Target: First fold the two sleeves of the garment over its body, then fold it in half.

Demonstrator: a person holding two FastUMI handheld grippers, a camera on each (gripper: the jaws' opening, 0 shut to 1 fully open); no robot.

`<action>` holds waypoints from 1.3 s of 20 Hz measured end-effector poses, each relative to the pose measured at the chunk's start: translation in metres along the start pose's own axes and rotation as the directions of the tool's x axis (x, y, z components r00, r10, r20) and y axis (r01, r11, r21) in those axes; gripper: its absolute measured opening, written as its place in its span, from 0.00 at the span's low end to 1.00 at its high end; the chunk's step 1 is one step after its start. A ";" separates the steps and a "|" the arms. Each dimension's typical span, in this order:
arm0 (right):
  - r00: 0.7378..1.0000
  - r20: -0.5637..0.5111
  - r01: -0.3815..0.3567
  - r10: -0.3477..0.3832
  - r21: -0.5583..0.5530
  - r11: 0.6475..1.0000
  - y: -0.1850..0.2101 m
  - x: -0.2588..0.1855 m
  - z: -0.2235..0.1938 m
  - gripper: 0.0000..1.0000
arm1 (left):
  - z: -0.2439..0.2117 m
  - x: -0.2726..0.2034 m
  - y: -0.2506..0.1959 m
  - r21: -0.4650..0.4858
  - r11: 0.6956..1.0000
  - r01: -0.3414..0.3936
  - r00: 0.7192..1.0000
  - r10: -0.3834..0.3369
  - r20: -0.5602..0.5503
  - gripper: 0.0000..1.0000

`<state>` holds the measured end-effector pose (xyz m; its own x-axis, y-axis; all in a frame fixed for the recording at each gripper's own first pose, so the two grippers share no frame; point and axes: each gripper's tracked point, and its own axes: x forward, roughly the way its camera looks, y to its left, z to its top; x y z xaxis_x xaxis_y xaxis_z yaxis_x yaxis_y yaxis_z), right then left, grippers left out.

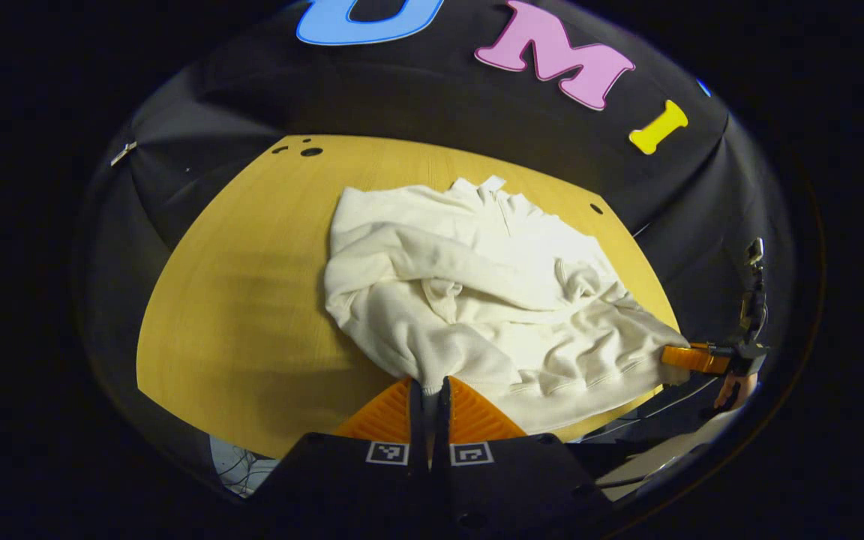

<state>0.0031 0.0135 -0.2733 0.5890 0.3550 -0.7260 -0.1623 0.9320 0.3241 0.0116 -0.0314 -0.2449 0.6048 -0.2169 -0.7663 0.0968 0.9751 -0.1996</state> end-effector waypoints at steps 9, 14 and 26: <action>0.985 0.173 -0.020 0.015 0.024 1.000 0.003 -0.016 0.080 0.06 | 0.072 -0.008 0.000 -0.017 1.000 0.004 0.990 -0.002 0.140 0.06; 0.971 0.240 -0.019 0.016 0.013 1.000 0.003 -0.009 0.121 0.06 | 0.108 -0.005 0.002 0.001 1.000 0.002 0.982 -0.002 0.187 0.06; 0.950 0.313 -0.012 -0.003 0.044 0.999 -0.007 0.040 0.201 0.06 | 0.185 0.048 0.007 -0.018 0.999 -0.046 0.973 0.049 0.224 0.06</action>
<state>0.1871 0.0060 -0.1826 0.8077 0.3115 -0.5006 -0.1338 0.9237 0.3590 0.1874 -0.0264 -0.1696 0.7708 -0.1532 -0.6184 0.0547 0.9830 -0.1754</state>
